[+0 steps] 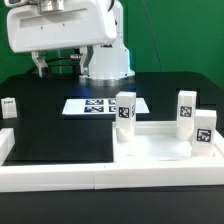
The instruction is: Assemble square table
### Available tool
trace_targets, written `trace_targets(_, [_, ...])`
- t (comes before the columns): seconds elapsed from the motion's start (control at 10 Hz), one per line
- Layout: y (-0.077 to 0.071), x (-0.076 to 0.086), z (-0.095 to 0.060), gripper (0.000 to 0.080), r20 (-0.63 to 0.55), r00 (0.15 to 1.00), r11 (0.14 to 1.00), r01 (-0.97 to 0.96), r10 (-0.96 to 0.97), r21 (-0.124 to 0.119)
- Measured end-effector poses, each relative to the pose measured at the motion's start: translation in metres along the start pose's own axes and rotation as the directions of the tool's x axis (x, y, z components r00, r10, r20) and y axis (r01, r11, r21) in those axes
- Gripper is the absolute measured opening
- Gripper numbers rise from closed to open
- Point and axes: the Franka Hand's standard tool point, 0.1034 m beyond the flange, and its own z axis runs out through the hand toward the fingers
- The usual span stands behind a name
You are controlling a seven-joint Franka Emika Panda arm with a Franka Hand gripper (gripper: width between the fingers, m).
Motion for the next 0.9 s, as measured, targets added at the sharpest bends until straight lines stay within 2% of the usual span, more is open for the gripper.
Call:
trace_targets(0.4, [0.004,-0.001,0.002,0.0649,0.010,0.966,0.966,0.260,-0.260,-0.007])
trace_targets(0.5, [0.022,-0.008,0.007,0.0649,0.030,0.915,0.915,0.404,-0.403,-0.012])
trace_targets(0.7, [0.064,-0.035,0.019,0.0649,0.099,0.859,0.862,0.506,-0.503,-0.011])
trace_targets(0.9, [0.101,-0.062,0.035,0.0649,0.170,0.762,0.775,0.632,-0.624,0.009])
